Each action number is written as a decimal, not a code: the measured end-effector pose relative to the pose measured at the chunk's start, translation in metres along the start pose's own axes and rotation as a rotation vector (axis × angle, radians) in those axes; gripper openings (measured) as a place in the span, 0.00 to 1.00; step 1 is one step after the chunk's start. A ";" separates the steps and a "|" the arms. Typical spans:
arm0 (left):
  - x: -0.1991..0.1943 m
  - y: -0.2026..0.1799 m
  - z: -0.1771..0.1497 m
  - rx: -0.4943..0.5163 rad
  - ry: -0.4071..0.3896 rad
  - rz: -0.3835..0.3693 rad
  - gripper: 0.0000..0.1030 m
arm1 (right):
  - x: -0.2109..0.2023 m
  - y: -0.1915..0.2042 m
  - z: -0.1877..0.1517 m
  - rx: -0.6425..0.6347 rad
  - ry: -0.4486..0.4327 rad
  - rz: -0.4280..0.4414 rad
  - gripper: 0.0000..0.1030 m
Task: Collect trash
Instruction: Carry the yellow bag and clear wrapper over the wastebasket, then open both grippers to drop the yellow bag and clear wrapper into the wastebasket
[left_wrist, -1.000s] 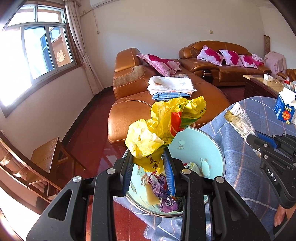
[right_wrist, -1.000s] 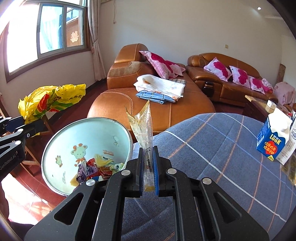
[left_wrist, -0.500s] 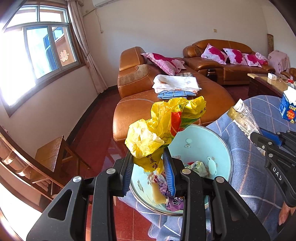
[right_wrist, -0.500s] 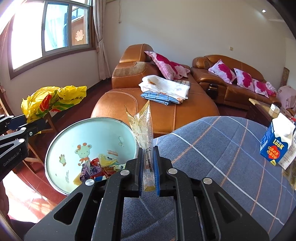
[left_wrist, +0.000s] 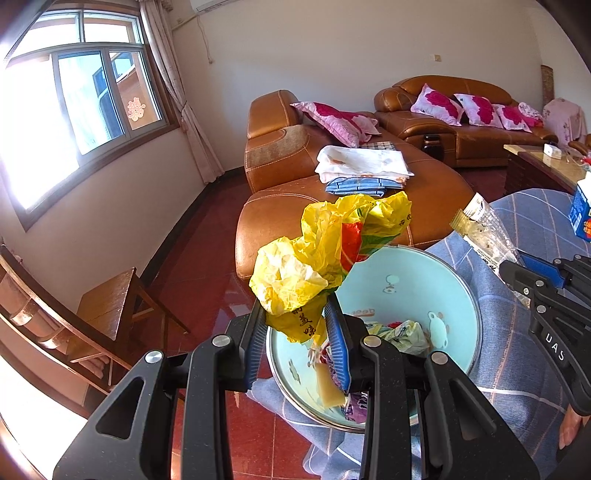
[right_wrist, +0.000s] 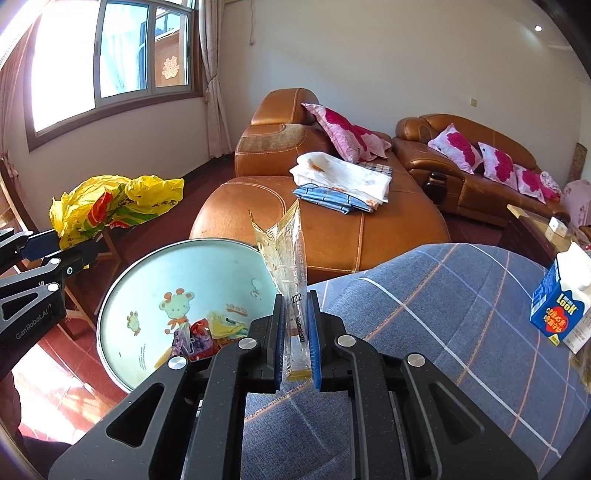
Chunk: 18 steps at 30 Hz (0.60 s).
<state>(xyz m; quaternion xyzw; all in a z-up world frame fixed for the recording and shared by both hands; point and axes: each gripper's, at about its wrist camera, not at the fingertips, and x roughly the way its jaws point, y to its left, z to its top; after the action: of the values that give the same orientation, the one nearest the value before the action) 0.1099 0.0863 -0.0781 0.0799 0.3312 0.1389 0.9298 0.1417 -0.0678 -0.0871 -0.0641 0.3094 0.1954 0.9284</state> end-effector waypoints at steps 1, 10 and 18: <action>0.000 0.000 -0.001 -0.002 -0.001 0.004 0.31 | 0.001 0.000 0.000 0.001 0.002 0.002 0.12; -0.002 0.000 -0.003 -0.009 -0.008 0.025 0.31 | 0.005 0.014 -0.003 -0.062 0.010 0.008 0.13; -0.003 0.005 -0.001 -0.022 -0.009 0.029 0.31 | 0.004 0.019 0.000 -0.083 0.003 0.027 0.13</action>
<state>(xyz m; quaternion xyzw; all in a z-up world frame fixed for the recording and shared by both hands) 0.1061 0.0899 -0.0759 0.0752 0.3241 0.1554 0.9301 0.1367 -0.0491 -0.0898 -0.0988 0.3034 0.2206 0.9217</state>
